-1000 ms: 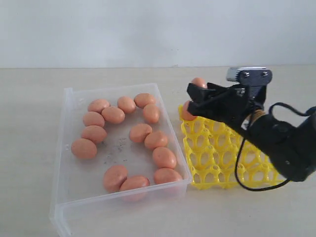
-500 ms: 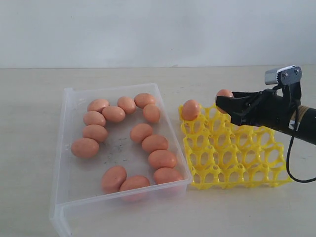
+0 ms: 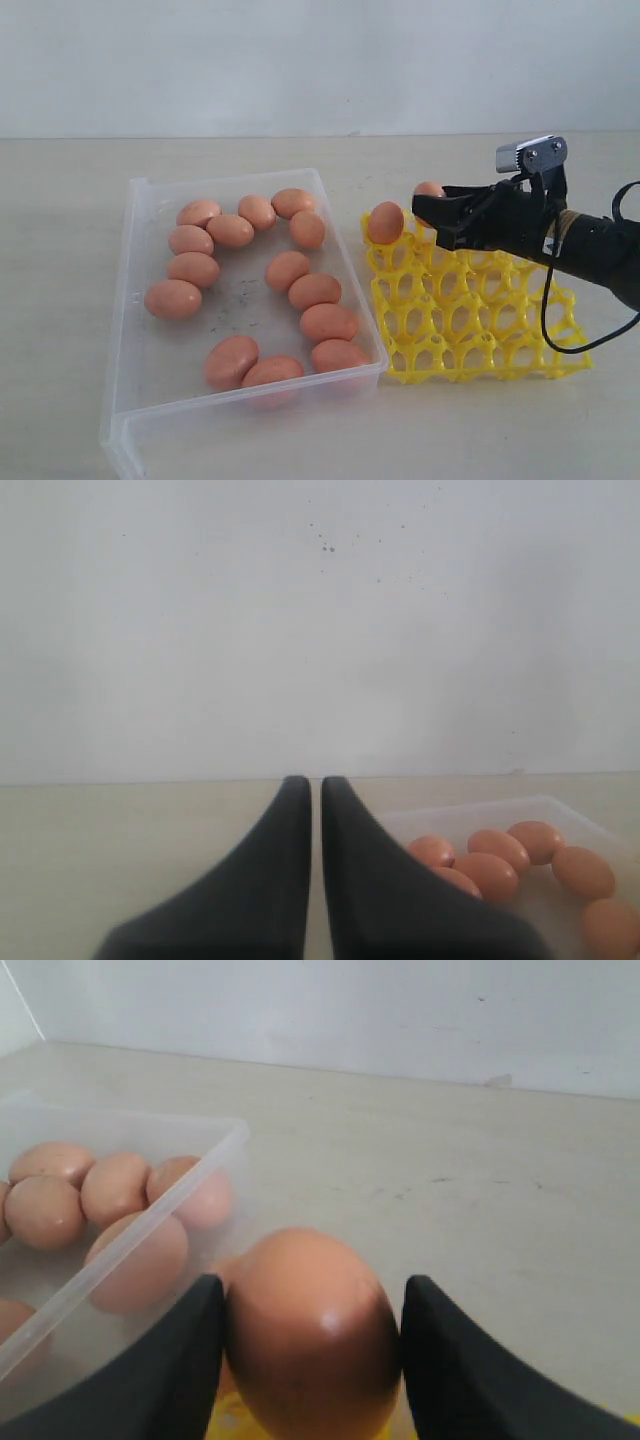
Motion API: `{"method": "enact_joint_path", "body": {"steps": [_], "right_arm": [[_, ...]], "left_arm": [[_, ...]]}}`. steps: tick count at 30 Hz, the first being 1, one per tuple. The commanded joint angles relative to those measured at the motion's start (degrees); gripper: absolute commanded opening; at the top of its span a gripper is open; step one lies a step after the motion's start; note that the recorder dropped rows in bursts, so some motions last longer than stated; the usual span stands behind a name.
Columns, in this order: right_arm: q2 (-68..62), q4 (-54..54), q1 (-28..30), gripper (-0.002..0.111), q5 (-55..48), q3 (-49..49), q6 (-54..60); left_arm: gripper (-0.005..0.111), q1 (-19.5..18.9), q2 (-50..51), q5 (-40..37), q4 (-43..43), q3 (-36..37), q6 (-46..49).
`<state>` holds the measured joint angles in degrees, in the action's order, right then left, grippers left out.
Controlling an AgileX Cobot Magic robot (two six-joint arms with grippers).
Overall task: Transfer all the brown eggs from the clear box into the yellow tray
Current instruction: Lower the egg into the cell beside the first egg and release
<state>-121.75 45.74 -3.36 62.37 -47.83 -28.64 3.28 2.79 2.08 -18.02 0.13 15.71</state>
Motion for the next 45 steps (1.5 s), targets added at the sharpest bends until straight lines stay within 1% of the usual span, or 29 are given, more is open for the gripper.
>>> {"method": "enact_joint_path", "body": {"steps": [1, 9, 14, 17, 22, 26, 27, 29, 31, 32, 35, 36, 38, 45], "right_arm": [[-0.59, 0.54, -0.19, 0.000, -3.37, -0.29, 0.32], [-4.04, 0.20, -0.19, 0.000, -1.15, -0.29, 3.21], [-4.19, -0.15, -0.19, 0.000, -1.70, -0.29, 3.49], [-4.19, -0.43, -0.19, 0.000, -3.31, -0.29, 3.49], [-4.19, -4.42, -0.19, 0.000, -8.99, -0.29, 3.26], [-4.19, -3.88, -0.19, 0.000, -8.93, -0.29, 3.26], [-4.19, -3.88, -0.31, 0.002, -8.64, -0.29, 3.26], [-4.08, -3.88, -0.58, 0.010, -8.52, -0.29, 3.61], [-4.08, -3.88, -0.87, 0.022, -7.89, -0.29, 3.72], [-4.08, -3.88, -0.85, 0.031, -7.48, -0.29, 3.72], [-4.08, -4.29, -1.08, 0.051, -6.96, -0.29, 3.72], [-4.08, -4.92, -1.08, 0.054, -6.96, -0.29, 3.72], [-4.08, -5.18, -1.18, 0.057, -6.70, -0.29, 3.72], [-3.77, -6.99, -1.18, 0.057, -4.89, -0.29, 3.55]], "left_arm": [[0.004, 0.16, 0.23, 0.90, -0.26, -0.13, 0.26], [0.004, 0.16, 0.23, 0.90, -0.26, -0.13, 0.26], [0.004, 0.16, 0.23, 0.90, -0.26, -0.13, 0.26], [0.004, 0.16, 0.23, 0.90, -0.26, -0.13, 0.26], [0.004, 0.16, 0.23, 0.90, -0.26, -0.13, 0.26], [0.004, 0.16, 0.23, 0.90, -0.26, -0.13, 0.26], [0.004, 0.16, 0.23, 0.90, -0.26, -0.13, 0.26], [0.004, 0.16, 0.23, 0.90, -0.26, -0.13, 0.26], [0.004, 0.16, 0.23, 0.90, -0.26, -0.13, 0.26], [0.004, 0.16, 0.23, 0.90, -0.26, -0.13, 0.26], [0.004, 0.16, 0.23, 0.90, -0.26, -0.13, 0.26], [0.004, 0.16, 0.23, 0.90, -0.26, -0.13, 0.26], [0.004, 0.16, 0.23, 0.90, -0.26, -0.13, 0.26], [0.004, 0.16, 0.23, 0.90, -0.26, -0.13, 0.26]]}}
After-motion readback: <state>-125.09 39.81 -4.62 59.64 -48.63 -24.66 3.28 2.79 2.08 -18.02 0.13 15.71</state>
